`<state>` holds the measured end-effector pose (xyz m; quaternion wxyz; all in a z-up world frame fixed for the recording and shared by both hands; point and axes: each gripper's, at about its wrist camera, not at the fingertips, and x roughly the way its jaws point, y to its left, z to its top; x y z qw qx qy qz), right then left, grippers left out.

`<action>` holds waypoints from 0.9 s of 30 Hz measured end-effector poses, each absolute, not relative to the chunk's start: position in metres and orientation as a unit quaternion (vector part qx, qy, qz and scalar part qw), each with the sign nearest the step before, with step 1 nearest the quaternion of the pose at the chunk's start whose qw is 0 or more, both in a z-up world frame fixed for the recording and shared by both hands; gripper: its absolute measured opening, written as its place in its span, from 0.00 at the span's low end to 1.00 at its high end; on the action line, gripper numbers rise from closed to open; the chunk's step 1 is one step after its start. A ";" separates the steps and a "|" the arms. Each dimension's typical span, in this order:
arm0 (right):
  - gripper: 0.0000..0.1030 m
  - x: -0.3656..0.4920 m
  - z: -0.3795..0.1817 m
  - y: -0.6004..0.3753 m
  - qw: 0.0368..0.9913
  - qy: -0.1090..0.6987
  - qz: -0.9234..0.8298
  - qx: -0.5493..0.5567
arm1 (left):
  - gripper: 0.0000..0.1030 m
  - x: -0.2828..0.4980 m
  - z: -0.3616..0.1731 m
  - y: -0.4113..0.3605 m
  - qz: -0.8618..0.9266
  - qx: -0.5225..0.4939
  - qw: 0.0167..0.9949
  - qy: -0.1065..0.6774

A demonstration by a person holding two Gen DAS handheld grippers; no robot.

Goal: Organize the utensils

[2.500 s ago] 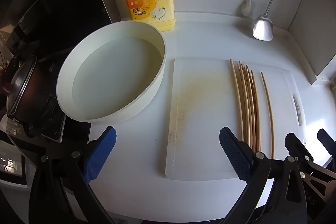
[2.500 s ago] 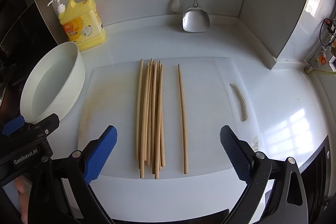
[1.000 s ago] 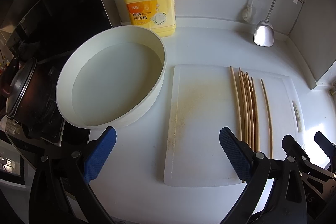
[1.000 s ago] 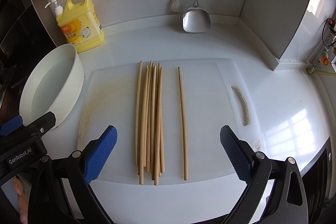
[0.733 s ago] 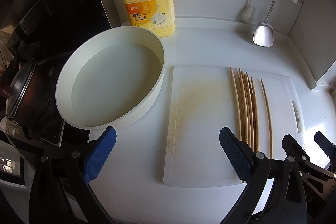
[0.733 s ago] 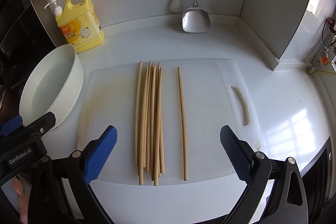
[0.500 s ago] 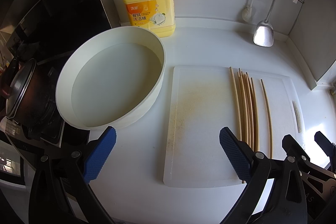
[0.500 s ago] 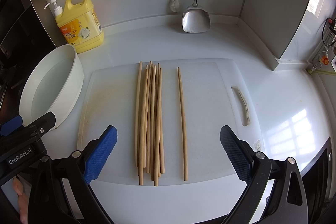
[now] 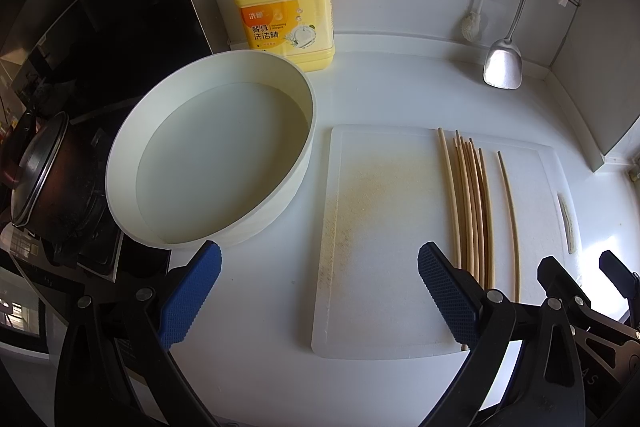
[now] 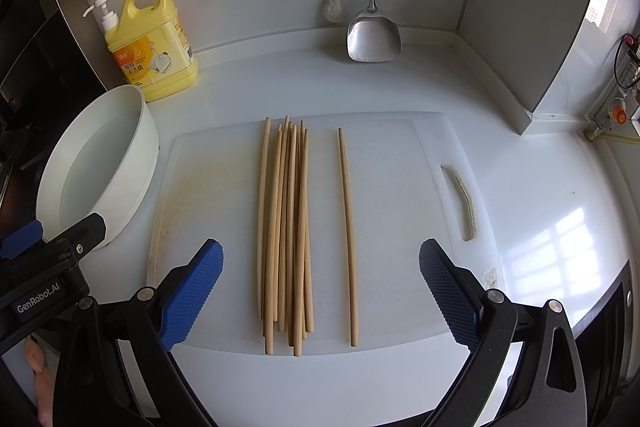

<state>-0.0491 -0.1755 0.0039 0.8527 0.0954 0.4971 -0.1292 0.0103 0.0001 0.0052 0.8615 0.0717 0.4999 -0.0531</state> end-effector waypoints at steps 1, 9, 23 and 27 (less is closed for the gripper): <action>0.91 -0.049 0.004 -0.175 0.853 0.497 -0.129 0.095 | 0.94 0.011 0.005 0.000 -0.053 0.072 0.861 0.500; 0.91 -0.047 0.004 -0.175 0.853 0.498 -0.129 0.094 | 0.94 0.010 0.005 0.000 -0.053 0.071 0.862 0.500; 0.91 -0.047 0.002 -0.175 0.853 0.496 -0.131 0.093 | 0.94 0.011 0.002 0.001 -0.058 0.073 0.860 0.501; 0.91 -0.047 0.001 -0.176 0.853 0.495 -0.138 0.095 | 0.94 0.016 -0.002 0.001 -0.070 0.088 0.860 0.497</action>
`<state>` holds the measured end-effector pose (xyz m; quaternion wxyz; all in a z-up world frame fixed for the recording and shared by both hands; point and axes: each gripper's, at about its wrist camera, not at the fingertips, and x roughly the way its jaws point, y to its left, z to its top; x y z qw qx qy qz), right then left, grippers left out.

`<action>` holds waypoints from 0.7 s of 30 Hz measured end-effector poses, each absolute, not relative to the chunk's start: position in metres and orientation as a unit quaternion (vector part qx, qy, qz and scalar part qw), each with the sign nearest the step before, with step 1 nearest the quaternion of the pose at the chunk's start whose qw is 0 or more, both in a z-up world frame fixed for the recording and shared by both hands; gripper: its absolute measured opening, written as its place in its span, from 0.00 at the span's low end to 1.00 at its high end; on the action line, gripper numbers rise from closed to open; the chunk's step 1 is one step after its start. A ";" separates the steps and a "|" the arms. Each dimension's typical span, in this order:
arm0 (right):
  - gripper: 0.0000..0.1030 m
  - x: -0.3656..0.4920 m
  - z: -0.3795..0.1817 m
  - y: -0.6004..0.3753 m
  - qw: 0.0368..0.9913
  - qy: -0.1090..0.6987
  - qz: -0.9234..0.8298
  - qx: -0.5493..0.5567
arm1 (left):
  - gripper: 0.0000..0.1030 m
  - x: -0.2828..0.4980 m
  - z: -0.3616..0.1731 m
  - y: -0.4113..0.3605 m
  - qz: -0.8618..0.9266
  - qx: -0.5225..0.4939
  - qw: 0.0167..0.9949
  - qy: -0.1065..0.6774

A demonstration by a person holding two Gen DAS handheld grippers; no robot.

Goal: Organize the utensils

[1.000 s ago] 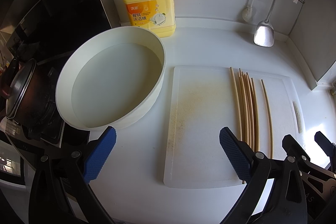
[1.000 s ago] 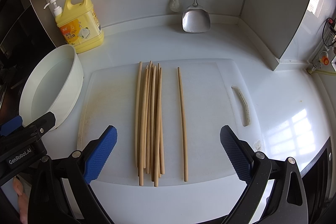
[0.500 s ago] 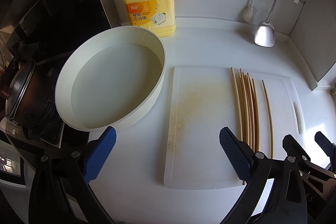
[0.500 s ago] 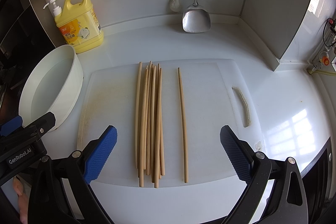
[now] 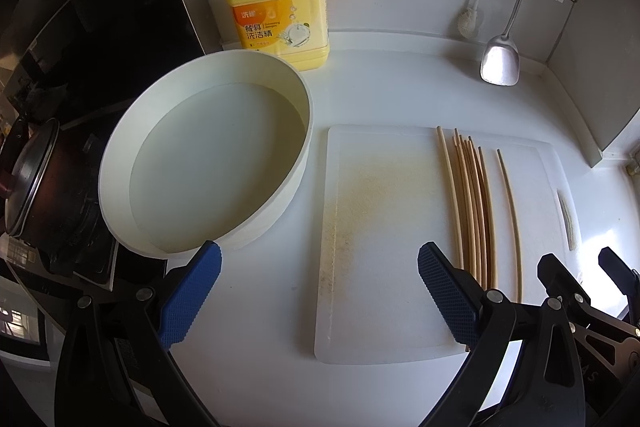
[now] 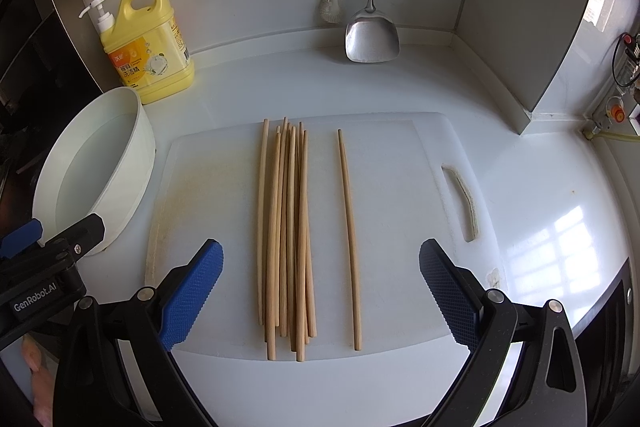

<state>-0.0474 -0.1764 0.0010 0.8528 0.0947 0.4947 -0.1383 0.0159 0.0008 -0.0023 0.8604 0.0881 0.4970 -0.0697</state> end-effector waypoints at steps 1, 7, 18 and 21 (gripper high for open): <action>0.91 -0.048 0.000 -0.178 0.853 0.494 -0.141 0.097 | 0.94 0.017 -0.004 0.000 -0.075 0.090 0.860 0.497; 0.91 -0.055 -0.011 -0.182 0.851 0.490 -0.155 0.108 | 0.94 0.020 -0.015 -0.007 -0.109 0.122 0.857 0.489; 0.91 -0.062 -0.040 -0.209 0.861 0.469 -0.175 0.094 | 0.94 0.021 -0.047 -0.028 -0.164 0.136 0.860 0.464; 0.91 -0.054 -0.050 -0.208 0.864 0.476 -0.152 0.054 | 0.94 0.025 -0.056 -0.034 -0.158 0.117 0.860 0.472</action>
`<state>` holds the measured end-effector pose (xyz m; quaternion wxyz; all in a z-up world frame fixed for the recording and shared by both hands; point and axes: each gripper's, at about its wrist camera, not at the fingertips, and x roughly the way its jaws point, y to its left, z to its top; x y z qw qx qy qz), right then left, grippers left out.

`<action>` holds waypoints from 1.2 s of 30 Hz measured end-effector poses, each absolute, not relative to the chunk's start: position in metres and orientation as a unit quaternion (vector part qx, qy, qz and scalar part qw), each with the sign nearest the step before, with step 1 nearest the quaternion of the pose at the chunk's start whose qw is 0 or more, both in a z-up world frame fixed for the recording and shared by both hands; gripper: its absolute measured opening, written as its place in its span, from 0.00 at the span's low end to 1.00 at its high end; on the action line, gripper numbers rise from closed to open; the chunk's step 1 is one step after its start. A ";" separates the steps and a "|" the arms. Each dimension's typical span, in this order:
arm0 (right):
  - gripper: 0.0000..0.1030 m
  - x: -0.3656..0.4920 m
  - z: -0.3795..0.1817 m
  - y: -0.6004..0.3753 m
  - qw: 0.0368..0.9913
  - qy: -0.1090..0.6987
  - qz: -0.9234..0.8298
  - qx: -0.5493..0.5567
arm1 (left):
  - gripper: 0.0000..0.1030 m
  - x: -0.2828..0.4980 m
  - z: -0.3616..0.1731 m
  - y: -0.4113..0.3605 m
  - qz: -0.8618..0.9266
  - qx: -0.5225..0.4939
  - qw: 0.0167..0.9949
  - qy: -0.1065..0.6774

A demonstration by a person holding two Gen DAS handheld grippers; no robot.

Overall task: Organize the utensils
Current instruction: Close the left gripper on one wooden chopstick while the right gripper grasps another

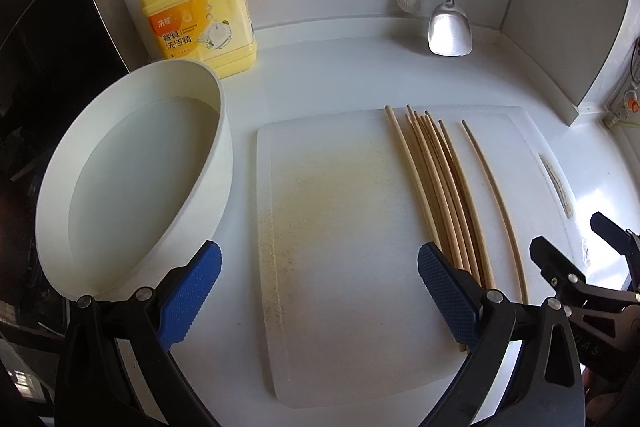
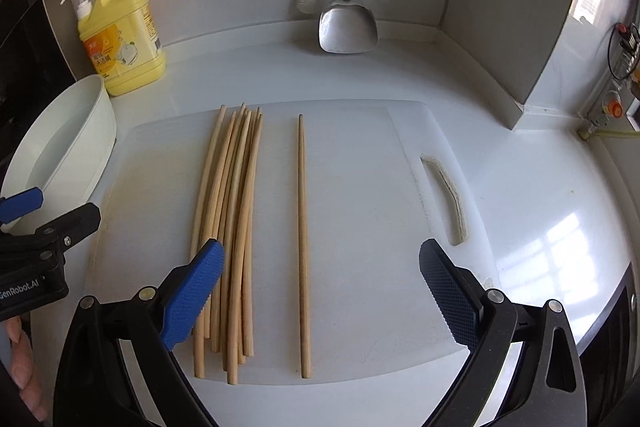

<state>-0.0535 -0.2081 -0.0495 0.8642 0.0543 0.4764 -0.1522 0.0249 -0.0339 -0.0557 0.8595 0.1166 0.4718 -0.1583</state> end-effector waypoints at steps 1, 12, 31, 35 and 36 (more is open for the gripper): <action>0.91 -0.051 -0.053 -0.210 0.864 0.478 -0.149 0.048 | 0.94 0.027 -0.059 -0.035 -0.155 0.105 0.860 0.475; 0.91 -0.037 -0.079 -0.244 0.872 0.473 -0.124 0.022 | 0.94 0.022 -0.090 -0.059 -0.106 0.084 0.868 0.478; 0.68 -0.031 -0.101 -0.237 0.877 0.465 -0.122 0.028 | 0.94 0.037 -0.113 -0.070 -0.123 0.086 0.875 0.461; 0.55 -0.031 -0.100 -0.240 0.880 0.458 -0.118 0.026 | 0.94 0.037 -0.117 -0.074 -0.122 0.092 0.874 0.462; 0.52 -0.031 -0.099 -0.241 0.881 0.458 -0.117 0.028 | 0.94 0.036 -0.118 -0.074 -0.122 0.093 0.874 0.461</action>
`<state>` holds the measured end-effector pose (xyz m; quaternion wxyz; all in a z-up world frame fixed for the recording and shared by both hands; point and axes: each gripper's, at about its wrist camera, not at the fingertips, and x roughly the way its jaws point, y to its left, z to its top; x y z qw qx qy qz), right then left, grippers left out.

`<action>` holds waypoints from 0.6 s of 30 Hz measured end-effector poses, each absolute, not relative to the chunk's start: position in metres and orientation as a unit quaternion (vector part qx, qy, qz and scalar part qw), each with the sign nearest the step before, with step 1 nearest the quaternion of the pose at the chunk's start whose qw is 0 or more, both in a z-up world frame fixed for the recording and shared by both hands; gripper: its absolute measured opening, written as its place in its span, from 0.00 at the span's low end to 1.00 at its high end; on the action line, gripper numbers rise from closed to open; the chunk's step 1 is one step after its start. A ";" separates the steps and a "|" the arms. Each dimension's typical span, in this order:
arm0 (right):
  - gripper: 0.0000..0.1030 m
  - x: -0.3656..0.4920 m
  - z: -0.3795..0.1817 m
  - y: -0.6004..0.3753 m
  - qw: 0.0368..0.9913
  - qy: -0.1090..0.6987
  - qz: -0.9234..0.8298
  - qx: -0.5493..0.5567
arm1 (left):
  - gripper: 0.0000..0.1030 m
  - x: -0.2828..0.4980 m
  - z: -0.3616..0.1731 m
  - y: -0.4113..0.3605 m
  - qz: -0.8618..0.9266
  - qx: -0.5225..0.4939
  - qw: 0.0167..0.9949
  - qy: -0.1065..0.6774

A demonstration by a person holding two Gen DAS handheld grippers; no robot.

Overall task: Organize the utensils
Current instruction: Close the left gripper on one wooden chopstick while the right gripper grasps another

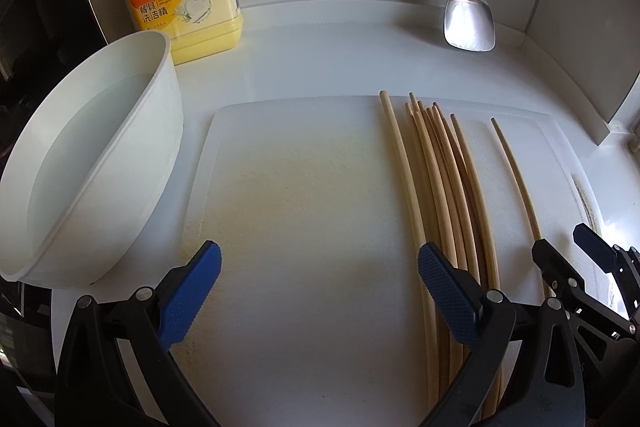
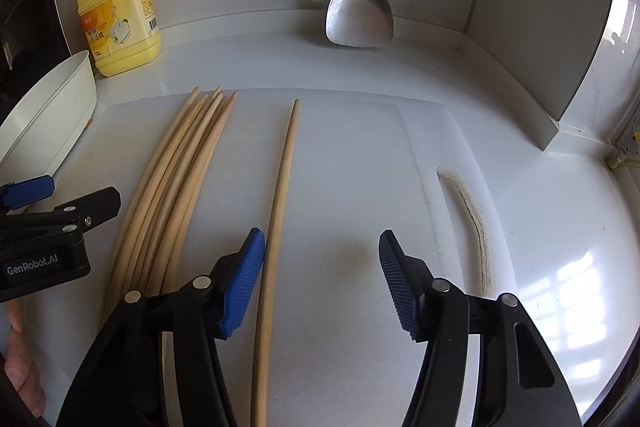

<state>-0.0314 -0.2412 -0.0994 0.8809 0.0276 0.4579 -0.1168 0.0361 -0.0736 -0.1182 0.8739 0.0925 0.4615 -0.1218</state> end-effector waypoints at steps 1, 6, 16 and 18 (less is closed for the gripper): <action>0.50 -0.031 -0.099 -0.242 0.881 0.457 -0.117 0.029 | 0.94 0.035 -0.119 -0.074 -0.122 0.093 0.874 0.461; 0.50 -0.034 -0.099 -0.248 0.883 0.454 -0.118 0.028 | 0.94 0.035 -0.124 -0.075 -0.118 0.099 0.873 0.463; 0.50 -0.036 -0.100 -0.252 0.883 0.454 -0.114 0.032 | 0.94 0.032 -0.124 -0.080 -0.120 0.093 0.875 0.459; 0.50 -0.036 -0.100 -0.252 0.884 0.453 -0.114 0.032 | 0.94 0.031 -0.124 -0.084 -0.121 0.095 0.875 0.459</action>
